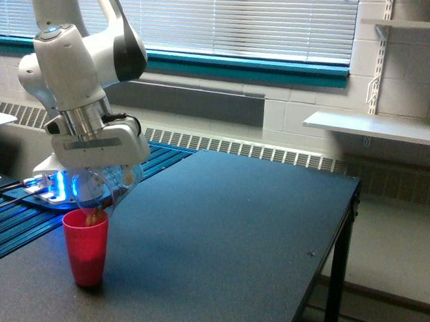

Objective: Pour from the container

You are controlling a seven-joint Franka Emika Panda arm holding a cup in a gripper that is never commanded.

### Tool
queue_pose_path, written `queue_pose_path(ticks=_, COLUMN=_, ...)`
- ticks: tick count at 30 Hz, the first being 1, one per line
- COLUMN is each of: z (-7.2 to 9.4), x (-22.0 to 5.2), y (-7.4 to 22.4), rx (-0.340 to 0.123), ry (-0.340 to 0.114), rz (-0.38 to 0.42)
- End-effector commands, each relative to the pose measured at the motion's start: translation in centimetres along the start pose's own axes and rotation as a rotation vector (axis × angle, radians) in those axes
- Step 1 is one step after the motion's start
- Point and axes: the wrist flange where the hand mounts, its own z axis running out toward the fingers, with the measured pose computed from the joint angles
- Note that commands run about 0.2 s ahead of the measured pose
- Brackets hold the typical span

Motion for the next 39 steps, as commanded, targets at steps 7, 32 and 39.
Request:
queue_pose_path(ticks=7, z=-0.8, x=-0.6, y=-0.1, rx=0.000, ry=-0.016, rz=-0.025)
queue_pose_path(ticks=32, z=-0.9, x=-0.8, y=-0.8, rx=-0.020, ry=-0.041, rz=-0.007)
queue_pose_path(ticks=39, z=-1.8, x=-1.6, y=-0.5, rx=0.055, ry=-0.036, rz=-0.038)
